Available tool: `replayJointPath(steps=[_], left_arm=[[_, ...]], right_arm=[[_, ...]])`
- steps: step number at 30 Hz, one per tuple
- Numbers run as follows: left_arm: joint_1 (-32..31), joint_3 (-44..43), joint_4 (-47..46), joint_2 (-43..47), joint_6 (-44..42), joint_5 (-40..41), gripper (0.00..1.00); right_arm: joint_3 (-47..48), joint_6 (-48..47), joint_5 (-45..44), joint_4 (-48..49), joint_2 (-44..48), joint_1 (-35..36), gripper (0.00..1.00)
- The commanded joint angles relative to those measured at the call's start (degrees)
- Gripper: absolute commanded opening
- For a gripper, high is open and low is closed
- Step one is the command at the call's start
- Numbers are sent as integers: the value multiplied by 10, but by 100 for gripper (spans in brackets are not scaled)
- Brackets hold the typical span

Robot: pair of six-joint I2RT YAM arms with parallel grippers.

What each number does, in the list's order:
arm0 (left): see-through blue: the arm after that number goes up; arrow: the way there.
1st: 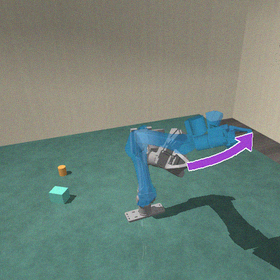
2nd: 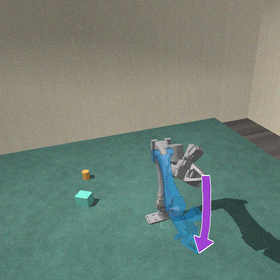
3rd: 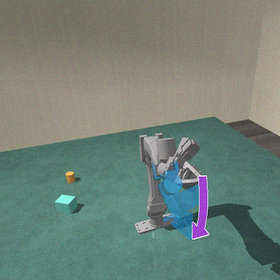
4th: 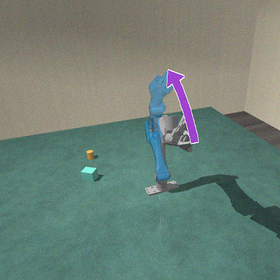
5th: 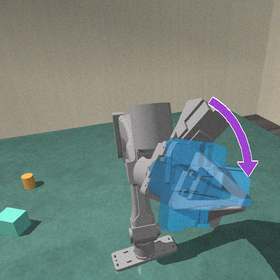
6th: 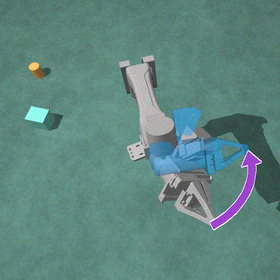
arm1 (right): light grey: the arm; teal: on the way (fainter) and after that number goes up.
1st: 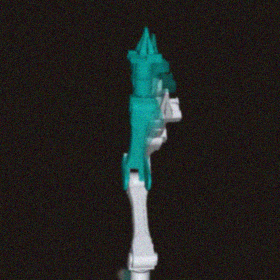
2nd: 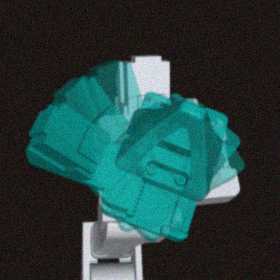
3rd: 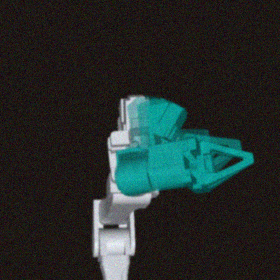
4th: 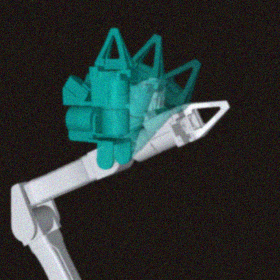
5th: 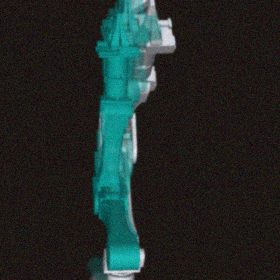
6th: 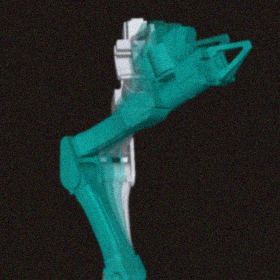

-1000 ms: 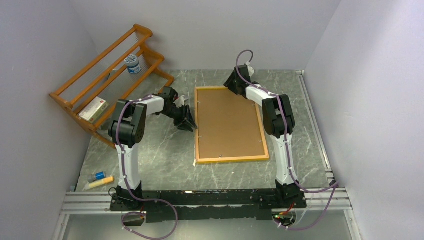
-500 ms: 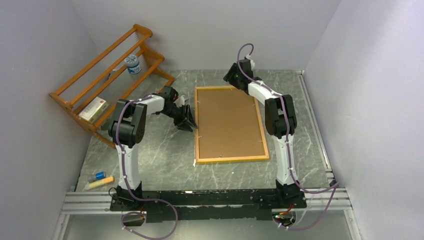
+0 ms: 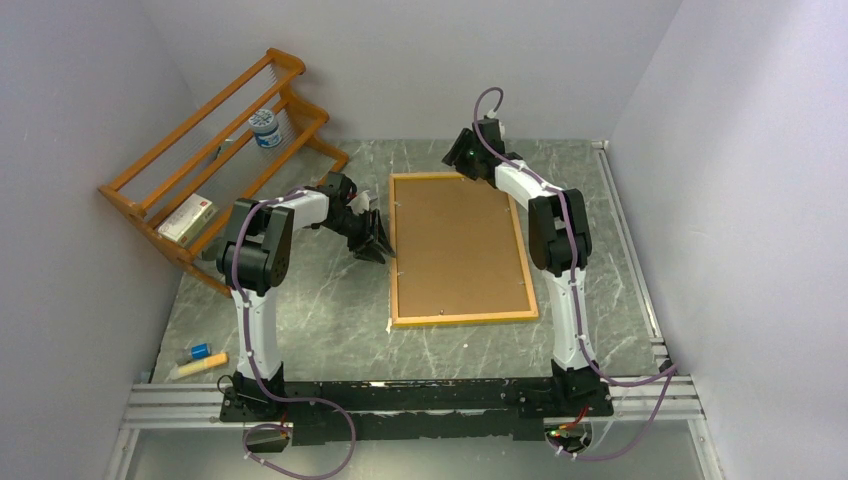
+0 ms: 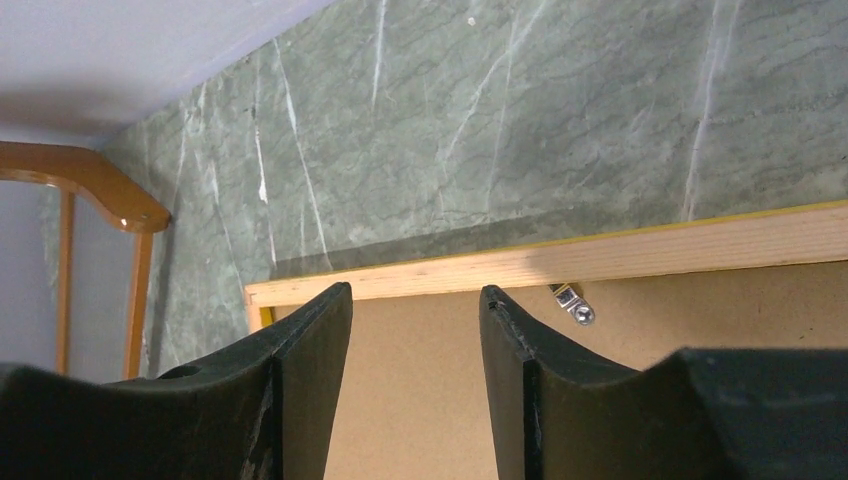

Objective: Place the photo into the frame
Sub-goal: Install the photo frame at the center of the board.

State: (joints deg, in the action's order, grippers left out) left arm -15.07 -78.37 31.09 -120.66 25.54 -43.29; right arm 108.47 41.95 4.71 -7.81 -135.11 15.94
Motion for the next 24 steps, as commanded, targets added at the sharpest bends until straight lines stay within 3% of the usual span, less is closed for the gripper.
replayJointPath(steps=[1, 24], left_arm=[[0, 9, -2, 7, -25, 57, 48], [1, 5, 7, 1, -29, 63, 45]], right_arm=[[21, -9, 4, -7, -19, -2, 53], [36, -45, -104, -71, -42, -2, 50]])
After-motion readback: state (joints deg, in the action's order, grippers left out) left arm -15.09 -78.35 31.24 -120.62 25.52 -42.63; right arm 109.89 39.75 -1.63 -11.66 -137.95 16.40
